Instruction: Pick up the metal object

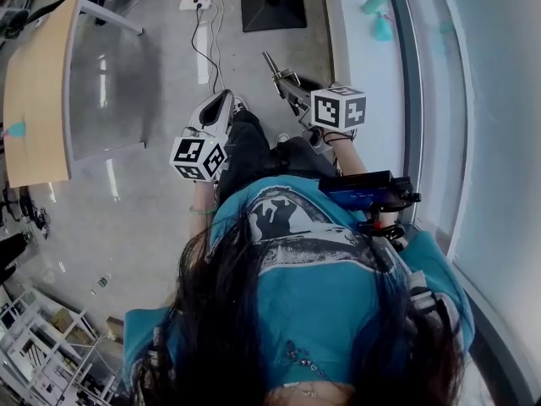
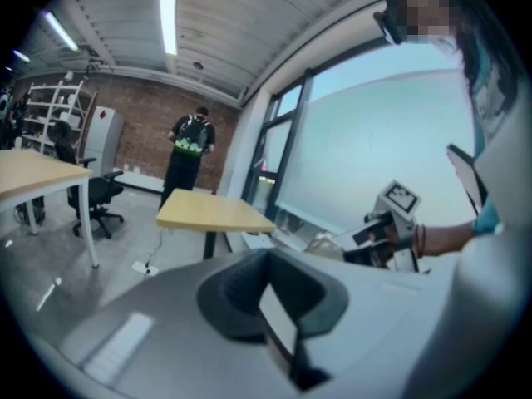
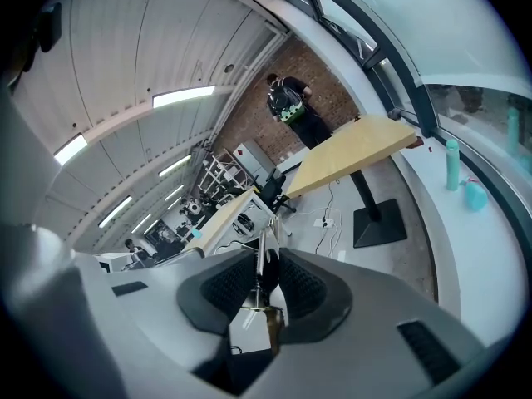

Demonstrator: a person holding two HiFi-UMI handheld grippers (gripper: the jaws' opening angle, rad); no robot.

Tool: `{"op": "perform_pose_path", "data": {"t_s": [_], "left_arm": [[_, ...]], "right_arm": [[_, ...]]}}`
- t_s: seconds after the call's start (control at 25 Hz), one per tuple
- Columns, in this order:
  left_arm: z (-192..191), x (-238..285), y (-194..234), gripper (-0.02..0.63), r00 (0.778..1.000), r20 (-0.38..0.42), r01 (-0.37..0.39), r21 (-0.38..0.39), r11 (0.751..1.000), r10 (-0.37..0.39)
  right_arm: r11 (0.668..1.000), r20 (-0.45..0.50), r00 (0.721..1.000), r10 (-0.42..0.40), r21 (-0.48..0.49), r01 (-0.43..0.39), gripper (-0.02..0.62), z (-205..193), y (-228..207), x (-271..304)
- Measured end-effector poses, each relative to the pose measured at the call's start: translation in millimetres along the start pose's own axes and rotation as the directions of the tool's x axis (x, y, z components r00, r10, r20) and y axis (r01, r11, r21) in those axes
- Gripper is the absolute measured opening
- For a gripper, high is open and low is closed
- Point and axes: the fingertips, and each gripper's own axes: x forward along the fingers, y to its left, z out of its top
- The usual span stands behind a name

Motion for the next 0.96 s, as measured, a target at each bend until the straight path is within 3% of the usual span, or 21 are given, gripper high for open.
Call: {"op": "perform_pose_path", "data": {"t_s": [0.96], "left_arm": [[-12.6, -7.5, -4.0, 0.002, 1.000, -0.006, -0.004, 0.002, 1.000, 0.004]], "right_arm": [[1.000, -0.015, 1.000, 0.002, -0.031, -0.003, 0.097, -9.3, -1.2, -1.1]]}}
